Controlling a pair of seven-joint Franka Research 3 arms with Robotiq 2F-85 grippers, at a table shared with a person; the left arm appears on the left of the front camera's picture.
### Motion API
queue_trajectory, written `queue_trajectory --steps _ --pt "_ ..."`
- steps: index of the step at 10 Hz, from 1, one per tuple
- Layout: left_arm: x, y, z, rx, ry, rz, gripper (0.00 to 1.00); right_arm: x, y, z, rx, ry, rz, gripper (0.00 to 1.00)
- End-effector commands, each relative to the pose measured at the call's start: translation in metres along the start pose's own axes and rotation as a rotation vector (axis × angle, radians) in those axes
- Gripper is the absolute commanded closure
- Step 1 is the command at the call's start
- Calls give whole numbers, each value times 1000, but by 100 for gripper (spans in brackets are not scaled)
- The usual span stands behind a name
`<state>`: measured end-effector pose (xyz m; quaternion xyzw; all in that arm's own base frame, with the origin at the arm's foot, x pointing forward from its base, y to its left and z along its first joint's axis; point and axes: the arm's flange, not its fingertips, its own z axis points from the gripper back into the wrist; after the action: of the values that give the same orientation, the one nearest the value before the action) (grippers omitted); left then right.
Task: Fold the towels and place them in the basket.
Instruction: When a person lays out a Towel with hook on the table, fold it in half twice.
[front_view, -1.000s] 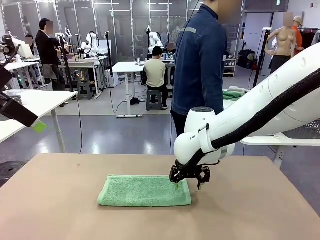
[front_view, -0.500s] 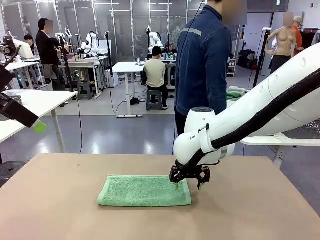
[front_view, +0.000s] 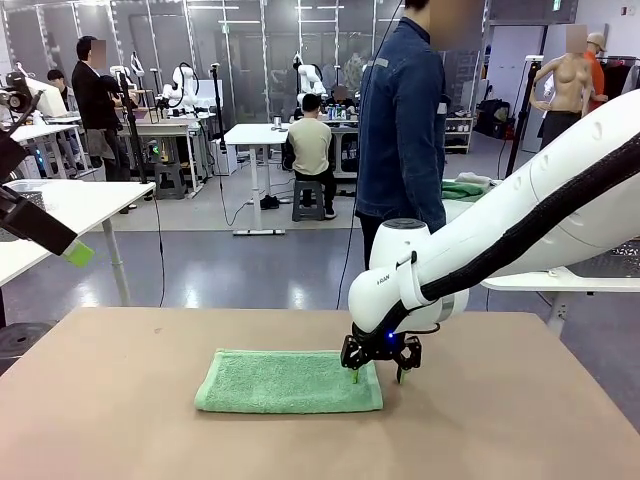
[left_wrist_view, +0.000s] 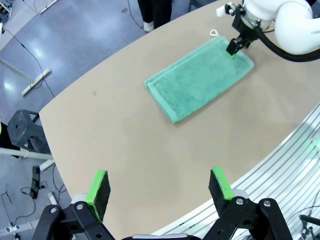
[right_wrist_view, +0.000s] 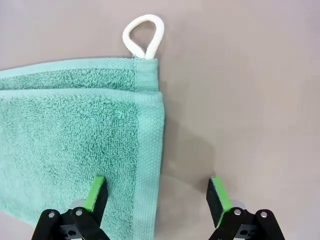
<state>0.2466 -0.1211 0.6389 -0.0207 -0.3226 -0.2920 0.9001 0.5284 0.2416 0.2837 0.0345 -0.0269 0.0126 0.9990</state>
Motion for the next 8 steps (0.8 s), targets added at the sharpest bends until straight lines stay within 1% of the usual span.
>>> queue_trajectory --steps 1,2,3,5,7,8 --pt "1 1 -1 5 -6 10 0 5 8 -4 -19 -13 -44 0" --pt "1 1 -1 5 -6 10 0 6 9 -6 -23 -9 -42 18" --pt "1 1 -1 5 -6 10 0 6 10 -7 -33 -11 -39 54" --pt "1 1 -1 5 -6 10 0 5 11 -6 -39 -16 -41 100" --pt "1 1 -1 5 -6 10 0 5 10 -9 -37 -10 -42 100" --pt "1 1 -1 5 -6 10 0 4 10 -10 -35 -10 -43 94"
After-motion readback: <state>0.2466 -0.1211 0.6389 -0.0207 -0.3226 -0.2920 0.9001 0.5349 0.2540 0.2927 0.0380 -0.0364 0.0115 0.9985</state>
